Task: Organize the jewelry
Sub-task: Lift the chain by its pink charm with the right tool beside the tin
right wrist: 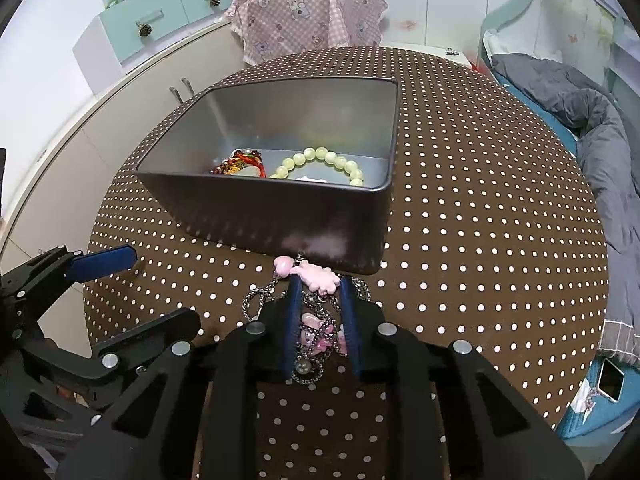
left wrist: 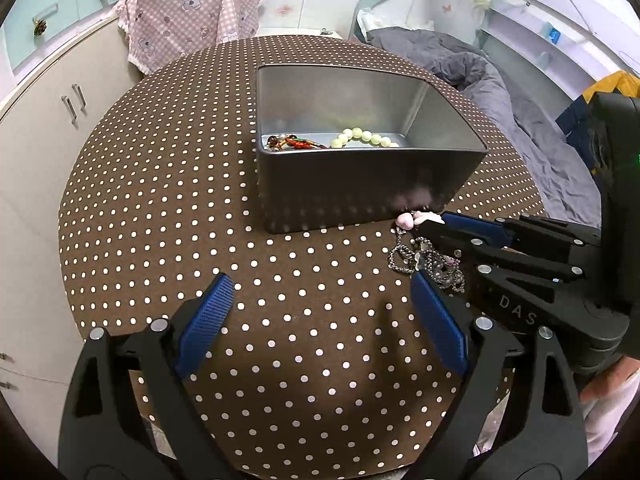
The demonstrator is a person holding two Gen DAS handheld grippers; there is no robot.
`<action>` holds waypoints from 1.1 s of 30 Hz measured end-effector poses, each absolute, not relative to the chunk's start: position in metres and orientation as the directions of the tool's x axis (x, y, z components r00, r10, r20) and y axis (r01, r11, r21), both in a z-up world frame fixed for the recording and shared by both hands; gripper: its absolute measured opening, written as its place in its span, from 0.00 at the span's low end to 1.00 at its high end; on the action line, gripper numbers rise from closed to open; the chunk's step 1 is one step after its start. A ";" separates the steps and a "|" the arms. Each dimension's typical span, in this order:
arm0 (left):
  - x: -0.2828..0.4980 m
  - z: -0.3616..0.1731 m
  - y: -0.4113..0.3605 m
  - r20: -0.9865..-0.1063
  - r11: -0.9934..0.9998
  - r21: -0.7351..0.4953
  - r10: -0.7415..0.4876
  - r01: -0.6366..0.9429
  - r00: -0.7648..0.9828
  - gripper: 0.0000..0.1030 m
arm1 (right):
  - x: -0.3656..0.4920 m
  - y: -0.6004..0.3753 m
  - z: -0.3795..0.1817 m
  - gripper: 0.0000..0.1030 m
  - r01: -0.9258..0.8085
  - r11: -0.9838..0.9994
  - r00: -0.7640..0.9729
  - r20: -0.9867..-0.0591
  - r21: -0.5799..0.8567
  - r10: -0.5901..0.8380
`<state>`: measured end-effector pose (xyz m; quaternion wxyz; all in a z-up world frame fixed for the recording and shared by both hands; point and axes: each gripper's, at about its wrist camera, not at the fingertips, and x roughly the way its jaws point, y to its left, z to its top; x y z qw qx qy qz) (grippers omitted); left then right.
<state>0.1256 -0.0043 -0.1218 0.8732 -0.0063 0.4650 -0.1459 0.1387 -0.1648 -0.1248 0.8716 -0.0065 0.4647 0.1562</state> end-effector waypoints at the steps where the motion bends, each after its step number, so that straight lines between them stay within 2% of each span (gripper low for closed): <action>1: 0.127 -0.122 -0.004 -0.811 0.957 -0.146 -0.260 0.249 0.524 0.86 | 0.138 -0.165 -0.124 0.11 -0.279 0.950 0.518 -0.811 0.142 0.274; 2: 0.127 -0.122 -0.004 -0.812 0.958 -0.146 -0.259 0.248 0.523 0.86 | 0.137 -0.165 -0.124 0.02 -0.281 0.948 0.518 -0.809 0.147 0.279; 3: 0.127 -0.123 -0.004 -0.813 0.958 -0.147 -0.259 0.247 0.522 0.86 | 0.137 -0.166 -0.122 0.01 -0.281 0.948 0.518 -0.807 0.151 0.283; 8: 0.128 -0.123 -0.005 -0.813 0.958 -0.153 -0.262 0.244 0.520 0.86 | 0.135 -0.169 -0.120 0.02 -0.280 0.949 0.522 -0.807 0.145 0.277; 11: 0.127 -0.122 -0.007 -0.811 0.956 -0.151 -0.266 0.253 0.521 0.86 | 0.134 -0.168 -0.118 0.13 -0.279 0.952 0.528 -0.808 0.127 0.263; 13: 0.127 -0.123 -0.008 -0.812 0.954 -0.152 -0.270 0.259 0.518 0.86 | 0.135 -0.168 -0.116 0.33 -0.269 0.956 0.539 -0.805 0.113 0.247; 15: 0.127 -0.123 -0.007 -0.812 0.957 -0.150 -0.263 0.249 0.521 0.86 | 0.136 -0.169 -0.115 0.40 -0.273 0.952 0.540 -0.796 0.142 0.274; 16: 0.128 -0.123 -0.004 -0.812 0.959 -0.152 -0.260 0.240 0.523 0.86 | 0.136 -0.169 -0.114 0.40 -0.279 0.948 0.538 -0.793 0.152 0.285; 24: 0.126 -0.123 0.019 -0.805 0.967 -0.163 -0.246 0.198 0.541 0.86 | 0.145 -0.148 -0.119 0.40 -0.266 0.956 0.533 -0.807 0.125 0.254; 26: 0.126 -0.125 0.024 -0.807 0.968 -0.169 -0.244 0.186 0.537 0.86 | 0.146 -0.145 -0.119 0.29 -0.257 0.959 0.537 -0.808 0.117 0.242; 27: 0.127 -0.127 0.027 -0.810 0.969 -0.172 -0.243 0.180 0.534 0.86 | 0.148 -0.144 -0.120 0.17 -0.251 0.960 0.530 -0.812 0.123 0.243; 33: 0.127 -0.133 0.031 -0.813 0.967 -0.185 -0.251 0.176 0.526 0.86 | 0.147 -0.138 -0.121 0.14 -0.275 0.955 0.528 -0.812 0.114 0.249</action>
